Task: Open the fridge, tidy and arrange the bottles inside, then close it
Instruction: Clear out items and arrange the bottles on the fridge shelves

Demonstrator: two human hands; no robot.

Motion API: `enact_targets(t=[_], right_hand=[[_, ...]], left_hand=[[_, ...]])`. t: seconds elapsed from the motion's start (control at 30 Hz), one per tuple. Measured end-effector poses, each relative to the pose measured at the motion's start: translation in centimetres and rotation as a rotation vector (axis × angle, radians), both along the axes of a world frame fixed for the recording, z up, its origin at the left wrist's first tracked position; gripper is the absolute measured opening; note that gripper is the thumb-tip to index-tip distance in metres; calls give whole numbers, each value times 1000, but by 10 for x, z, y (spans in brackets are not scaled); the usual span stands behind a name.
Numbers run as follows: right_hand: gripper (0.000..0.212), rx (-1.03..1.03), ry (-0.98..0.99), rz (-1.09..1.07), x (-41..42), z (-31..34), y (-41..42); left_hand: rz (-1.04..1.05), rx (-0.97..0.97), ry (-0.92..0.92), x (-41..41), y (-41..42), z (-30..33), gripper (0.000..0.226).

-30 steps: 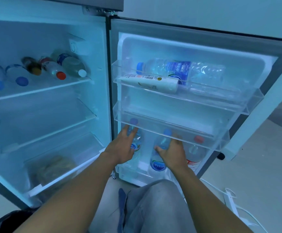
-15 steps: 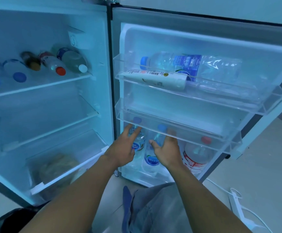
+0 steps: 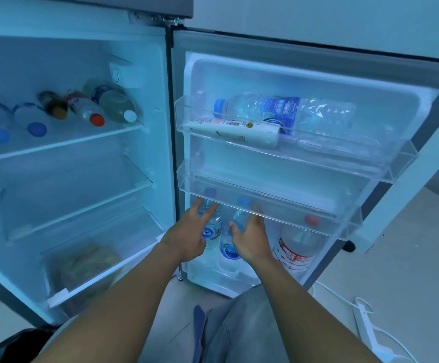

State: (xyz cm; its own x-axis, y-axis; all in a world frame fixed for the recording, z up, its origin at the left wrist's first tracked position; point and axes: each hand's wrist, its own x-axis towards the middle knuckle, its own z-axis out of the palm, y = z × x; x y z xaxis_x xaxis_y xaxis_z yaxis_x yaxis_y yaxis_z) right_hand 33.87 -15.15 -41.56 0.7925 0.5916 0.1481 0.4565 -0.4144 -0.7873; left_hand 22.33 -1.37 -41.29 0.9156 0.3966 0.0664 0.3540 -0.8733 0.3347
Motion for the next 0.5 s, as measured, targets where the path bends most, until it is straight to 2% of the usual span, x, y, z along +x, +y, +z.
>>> enact_targets(t=[0.13,0.3,0.4,0.5], right_hand=[[61,-48,-15,-10,-7,7,-5],[44,-171,-257,12,-17,24,-41],[33,-164,-388,14,-21,41,-65],[25,-76,-498,-36,-20,57,-89]], left_hand=[[-14,106,63,-7,-5,17,86],[-8,169,24,-22,-17,38,63],[-22,250,-66,-29,-22,56,46],[-67,352,-228,-29,-33,71,38]])
